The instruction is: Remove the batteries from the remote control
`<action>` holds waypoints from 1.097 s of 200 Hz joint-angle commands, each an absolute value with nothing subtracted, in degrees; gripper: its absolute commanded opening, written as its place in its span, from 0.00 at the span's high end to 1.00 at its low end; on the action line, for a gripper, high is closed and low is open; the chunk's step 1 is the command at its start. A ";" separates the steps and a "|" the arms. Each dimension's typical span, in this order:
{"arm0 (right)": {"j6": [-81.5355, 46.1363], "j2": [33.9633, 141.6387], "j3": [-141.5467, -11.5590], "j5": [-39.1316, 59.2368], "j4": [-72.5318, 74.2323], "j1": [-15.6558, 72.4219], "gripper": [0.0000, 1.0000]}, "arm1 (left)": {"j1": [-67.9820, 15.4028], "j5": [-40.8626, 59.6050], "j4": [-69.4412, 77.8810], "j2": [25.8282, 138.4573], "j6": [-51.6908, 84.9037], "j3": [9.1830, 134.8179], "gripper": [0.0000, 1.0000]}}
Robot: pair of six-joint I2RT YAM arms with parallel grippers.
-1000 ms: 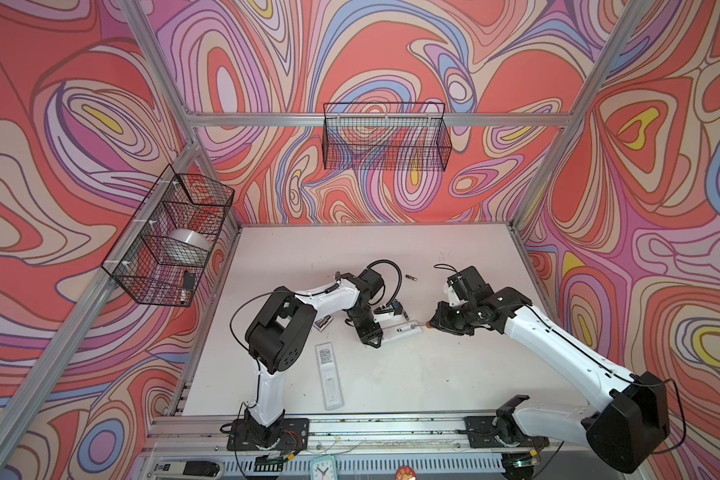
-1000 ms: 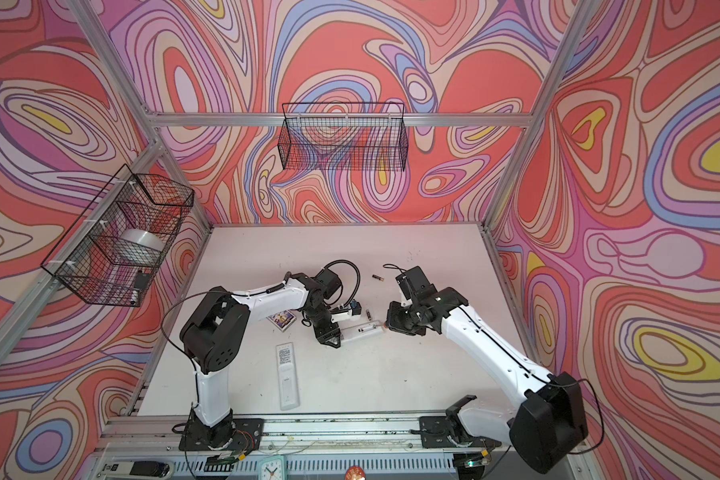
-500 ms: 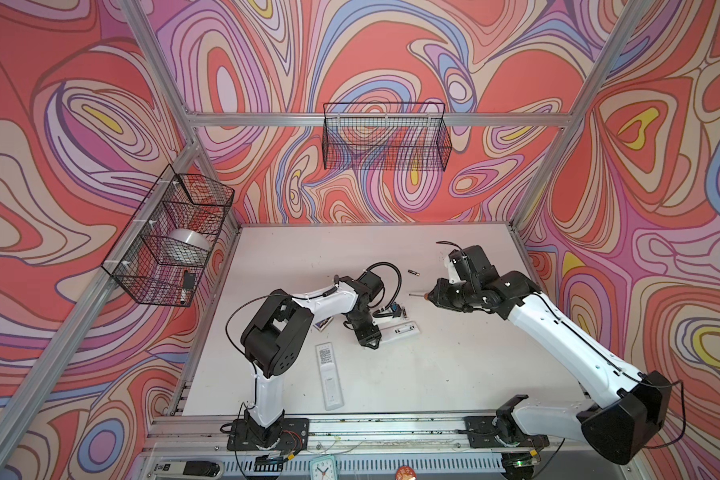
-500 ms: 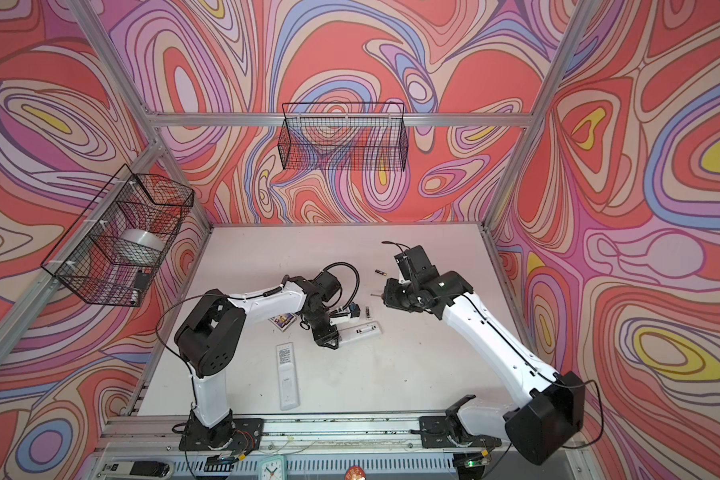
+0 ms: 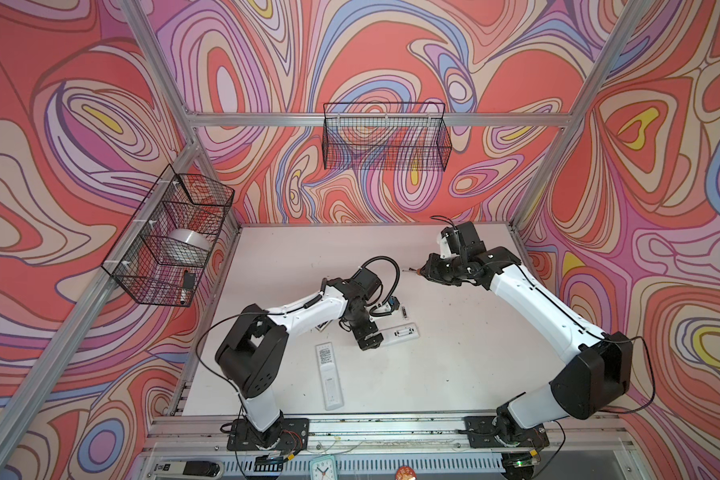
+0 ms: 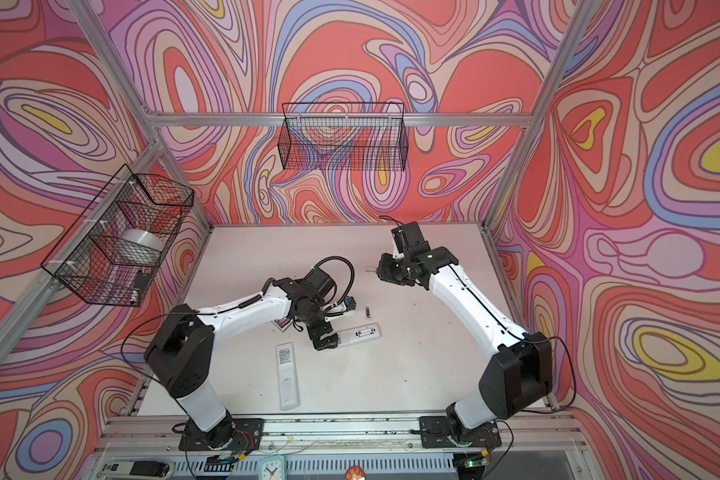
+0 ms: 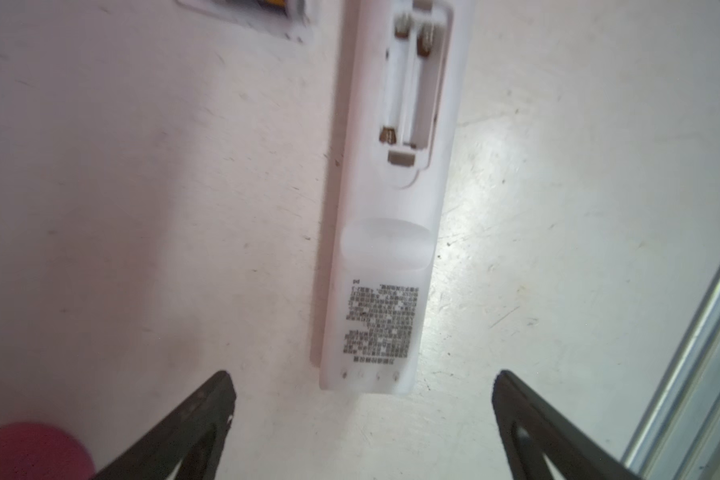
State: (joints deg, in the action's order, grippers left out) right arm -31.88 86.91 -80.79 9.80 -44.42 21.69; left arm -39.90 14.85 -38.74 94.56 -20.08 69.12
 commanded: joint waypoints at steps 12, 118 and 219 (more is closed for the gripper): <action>-33.79 85.75 -78.94 17.12 -34.19 19.93 1.00 | -36.61 14.61 -29.78 82.05 14.43 69.92 0.00; -44.68 81.46 -73.47 27.54 -12.51 21.20 1.00 | -29.80 21.62 48.27 91.63 101.08 54.20 0.19; -46.67 78.00 -68.98 28.06 -11.57 23.67 1.00 | -30.76 19.48 54.90 100.20 104.24 59.96 0.47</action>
